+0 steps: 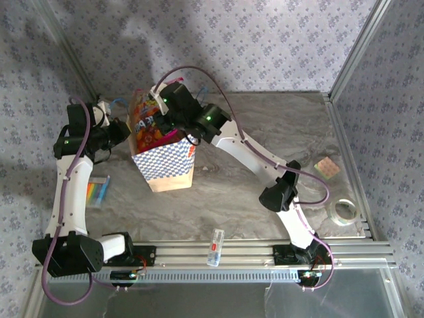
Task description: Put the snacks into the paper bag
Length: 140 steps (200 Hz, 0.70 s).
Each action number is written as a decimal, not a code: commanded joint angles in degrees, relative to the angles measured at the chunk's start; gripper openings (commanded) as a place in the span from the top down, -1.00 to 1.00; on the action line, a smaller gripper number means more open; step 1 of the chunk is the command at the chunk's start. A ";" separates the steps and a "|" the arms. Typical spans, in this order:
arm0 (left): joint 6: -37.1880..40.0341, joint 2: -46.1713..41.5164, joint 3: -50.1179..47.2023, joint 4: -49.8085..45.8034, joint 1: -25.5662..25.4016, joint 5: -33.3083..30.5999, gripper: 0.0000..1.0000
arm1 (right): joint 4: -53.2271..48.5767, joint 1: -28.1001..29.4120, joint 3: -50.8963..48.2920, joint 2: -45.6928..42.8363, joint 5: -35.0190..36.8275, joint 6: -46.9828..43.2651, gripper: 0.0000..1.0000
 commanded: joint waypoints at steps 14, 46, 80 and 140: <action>-0.58 -0.51 0.42 1.26 0.34 2.23 0.78 | 8.38 0.80 -0.52 -6.99 1.97 -0.83 1.00; -0.58 -0.56 0.24 1.25 0.39 2.27 0.78 | 8.57 1.72 -2.31 -8.37 2.82 -1.53 1.00; -0.49 -0.60 0.42 1.08 0.38 2.27 0.78 | 10.25 2.77 -3.05 -9.31 4.08 -2.72 1.00; -0.62 -0.83 0.25 1.13 0.39 2.43 0.78 | 10.50 3.95 -4.52 -10.19 6.45 -4.28 1.00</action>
